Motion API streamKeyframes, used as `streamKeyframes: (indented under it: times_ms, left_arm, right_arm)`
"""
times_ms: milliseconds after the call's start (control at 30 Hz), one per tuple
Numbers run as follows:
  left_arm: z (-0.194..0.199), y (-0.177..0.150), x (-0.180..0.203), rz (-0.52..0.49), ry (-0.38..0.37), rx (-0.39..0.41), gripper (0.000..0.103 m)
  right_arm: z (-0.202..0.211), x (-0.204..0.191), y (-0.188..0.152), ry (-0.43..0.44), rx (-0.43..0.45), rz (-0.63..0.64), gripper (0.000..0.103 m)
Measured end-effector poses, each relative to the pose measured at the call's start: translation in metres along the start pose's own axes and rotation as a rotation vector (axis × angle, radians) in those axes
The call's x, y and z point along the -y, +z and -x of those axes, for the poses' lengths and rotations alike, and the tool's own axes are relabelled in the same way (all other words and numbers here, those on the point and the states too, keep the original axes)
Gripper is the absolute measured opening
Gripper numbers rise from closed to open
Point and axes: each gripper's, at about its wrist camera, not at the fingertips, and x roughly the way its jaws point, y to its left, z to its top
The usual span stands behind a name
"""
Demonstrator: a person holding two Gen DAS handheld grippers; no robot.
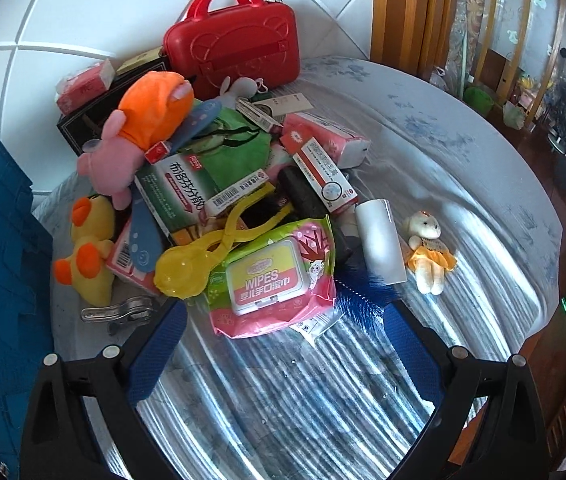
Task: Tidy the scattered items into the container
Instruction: 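Grasp the pink-green wipes pack with the left tool while the right tool grasps the teddy bear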
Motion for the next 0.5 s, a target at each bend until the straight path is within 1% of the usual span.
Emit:
streamKeyframes:
  times_ms: [133,367,400,500]
  left_arm:
    - [-0.031,-0.003,0.008,-0.031,0.022,-0.041,0.101]
    - [-0.09,-0.006,0.013,-0.039,0.098,-0.052,0.101]
    - [-0.101,-0.007,0.013,-0.043,0.111,-0.065,0.101]
    - [-0.122,-0.008,0.017,-0.054,0.108,-0.084,0.1]
  right_arm:
    - [-0.019,0.012,-0.015,-0.001,-0.039,-0.016,0.102]
    - [-0.054,0.026,-0.037,0.007,-0.097,-0.052,0.102]
    - [-0.062,0.028,-0.04,0.002,-0.114,-0.054,0.102]
    - [-0.082,0.035,-0.047,-0.003,-0.155,-0.072,0.102]
